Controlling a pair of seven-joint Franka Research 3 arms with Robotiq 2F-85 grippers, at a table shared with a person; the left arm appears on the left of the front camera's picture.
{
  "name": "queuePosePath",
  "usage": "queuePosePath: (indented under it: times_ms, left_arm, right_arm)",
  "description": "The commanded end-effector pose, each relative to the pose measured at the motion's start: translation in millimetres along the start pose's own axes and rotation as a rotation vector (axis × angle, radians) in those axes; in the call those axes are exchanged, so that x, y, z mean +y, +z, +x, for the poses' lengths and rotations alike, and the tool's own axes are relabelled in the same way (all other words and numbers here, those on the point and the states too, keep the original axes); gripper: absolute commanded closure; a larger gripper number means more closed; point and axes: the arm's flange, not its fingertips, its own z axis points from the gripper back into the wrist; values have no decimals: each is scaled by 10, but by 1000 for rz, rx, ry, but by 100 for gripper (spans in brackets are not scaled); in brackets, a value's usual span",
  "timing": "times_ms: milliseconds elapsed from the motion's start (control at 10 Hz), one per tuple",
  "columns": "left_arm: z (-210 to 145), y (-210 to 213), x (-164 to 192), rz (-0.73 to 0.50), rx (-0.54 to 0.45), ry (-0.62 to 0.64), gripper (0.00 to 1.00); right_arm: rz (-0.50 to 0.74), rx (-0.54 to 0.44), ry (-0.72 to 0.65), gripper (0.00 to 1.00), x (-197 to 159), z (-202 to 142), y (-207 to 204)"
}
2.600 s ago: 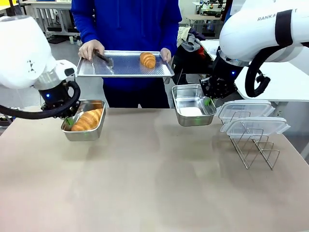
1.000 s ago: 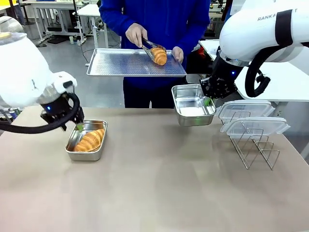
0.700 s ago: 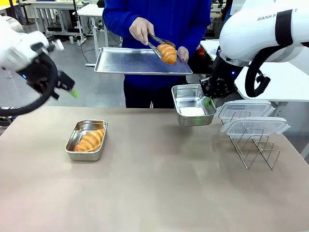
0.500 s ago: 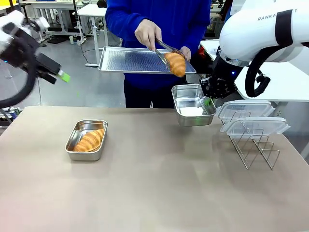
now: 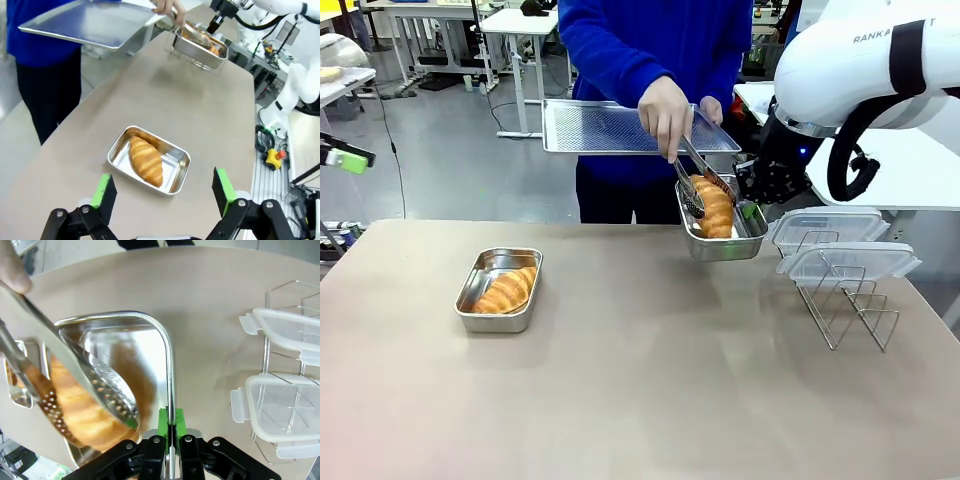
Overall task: Place the bread in airtight containers.
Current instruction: Once an object is inside an Airtight Container , place the container in the center of the table.
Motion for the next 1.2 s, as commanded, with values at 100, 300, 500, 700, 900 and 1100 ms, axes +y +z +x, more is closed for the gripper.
queuePosePath:
  times_ms: [100, 300, 500, 700, 900, 1100]
  left_arm:
    - [15, -79, 47, -18, -30, -40, 0]
    - [-82, -29, 53, -18, -22, -17, 0]
    - [-82, -29, 53, -18, -22, -17, 0]
    - [-82, -29, 53, -18, -22, -17, 0]
    - [-82, -29, 53, -18, -22, -17, 0]
    - [-82, -29, 53, -18, -22, -17, 0]
  right_arm:
    - [-16, -7, -15, 100, 22, 16, 45]
    - [-16, -7, -15, 100, 22, 16, 45]
    - [-16, -7, -15, 100, 22, 16, 45]
    - [-16, -7, -15, 100, 22, 16, 45]
    - [-16, -7, -15, 100, 22, 16, 45]
    - [-16, -7, -15, 100, 22, 16, 45]
